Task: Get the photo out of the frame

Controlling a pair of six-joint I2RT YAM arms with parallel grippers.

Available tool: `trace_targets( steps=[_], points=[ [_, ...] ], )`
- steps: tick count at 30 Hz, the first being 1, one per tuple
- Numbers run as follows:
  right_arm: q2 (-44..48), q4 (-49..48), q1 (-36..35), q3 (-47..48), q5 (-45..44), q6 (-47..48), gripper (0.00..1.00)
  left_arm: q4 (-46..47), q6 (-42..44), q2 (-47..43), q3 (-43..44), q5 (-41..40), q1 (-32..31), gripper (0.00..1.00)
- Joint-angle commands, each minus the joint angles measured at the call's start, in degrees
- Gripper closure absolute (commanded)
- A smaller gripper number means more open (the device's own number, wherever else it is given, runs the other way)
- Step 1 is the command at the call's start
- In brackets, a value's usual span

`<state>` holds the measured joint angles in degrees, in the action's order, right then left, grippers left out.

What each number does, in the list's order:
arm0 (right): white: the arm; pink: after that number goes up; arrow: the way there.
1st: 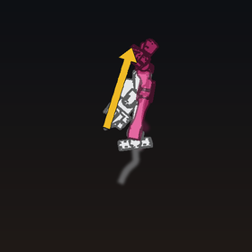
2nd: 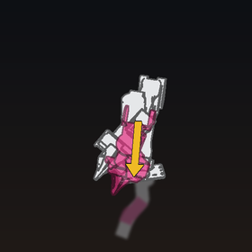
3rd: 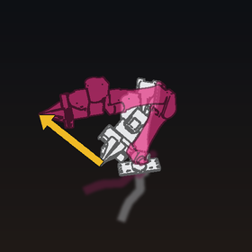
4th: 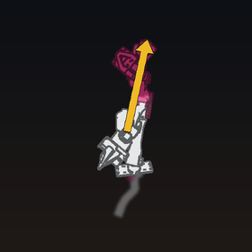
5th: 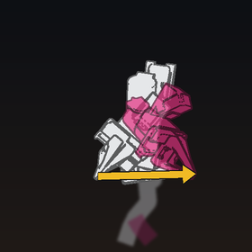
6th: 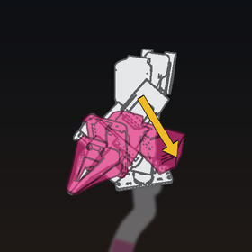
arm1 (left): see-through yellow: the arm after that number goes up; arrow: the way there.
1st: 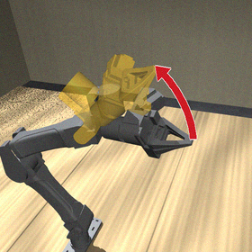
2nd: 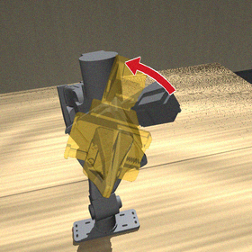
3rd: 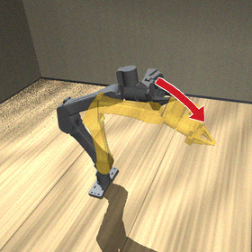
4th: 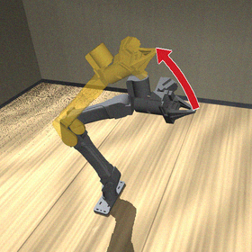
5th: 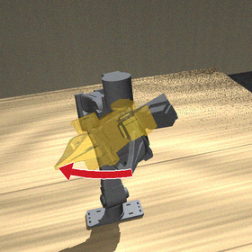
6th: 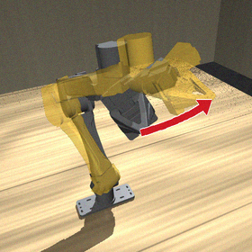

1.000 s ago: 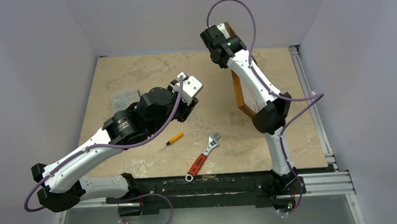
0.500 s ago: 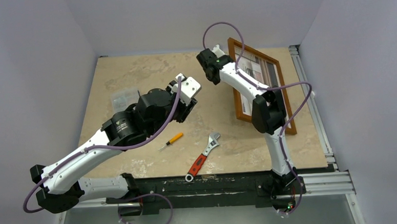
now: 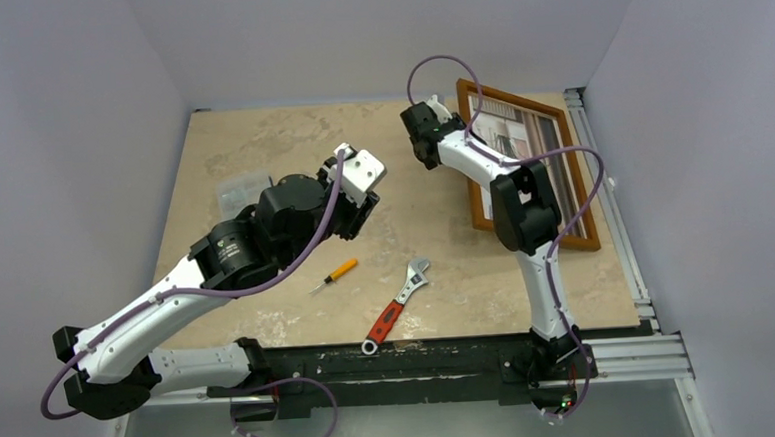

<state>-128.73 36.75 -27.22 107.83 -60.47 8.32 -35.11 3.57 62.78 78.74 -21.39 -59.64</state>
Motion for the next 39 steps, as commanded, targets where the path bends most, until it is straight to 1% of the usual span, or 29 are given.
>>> trace_targets(
  steps=[1, 14, 17, 20, 21, 25, 29, 31, 35, 39],
  points=[
    [0.82, -9.66, 1.47, -2.37, 4.9, 2.12, 1.0, 2.44, -1.2, -1.03, -0.63, 0.87, 0.33, 0.55],
    [-2.29, -14.69, 2.33, -4.62, 5.59, 6.77, 1.0, 2.61, -1.46, -0.99, -0.78, 1.47, 0.34, 0.55],
    [-3.05, -14.82, 2.46, -4.41, 5.79, 7.64, 1.0, 2.6, -1.46, -0.9, -0.78, 1.45, 0.31, 0.55],
    [-2.9, -12.37, 2.31, -3.02, 6.58, 6.65, 1.0, 2.62, -1.55, -0.75, -0.78, 1.65, 0.29, 0.55],
    [-2.93, -11.62, 2.22, -2.44, 7.0, 6.44, 0.98, 2.6, -1.6, -0.74, -0.82, 1.72, 0.33, 0.55],
    [-2.97, -9.82, 2.18, -0.93, 9.06, 6.22, 0.78, 2.6, -1.55, -0.7, -0.79, 1.71, 0.35, 0.55],
    [-2.92, -7.34, 2.19, -0.12, 11.61, 4.74, 0.68, 2.59, -1.55, -0.65, -0.78, 1.79, 0.34, 0.55],
    [-2.95, -5.39, 2.22, 0.79, 13.0, 3.49, 0.6, 2.64, -1.6, -0.64, -0.85, 1.79, 0.34, 0.55],
    [-2.56, -2.54, 2.19, 1.26, 15.11, 2.0, 0.41, 2.6, -1.55, -0.71, -0.78, 1.9, 0.39, 0.55],
    [0.27, 1.25, 2.22, -0.67, 18.34, -1.03, 0.29, 2.65, -1.55, -0.63, -0.85, 2.05, 0.39, 0.55]
  ],
)
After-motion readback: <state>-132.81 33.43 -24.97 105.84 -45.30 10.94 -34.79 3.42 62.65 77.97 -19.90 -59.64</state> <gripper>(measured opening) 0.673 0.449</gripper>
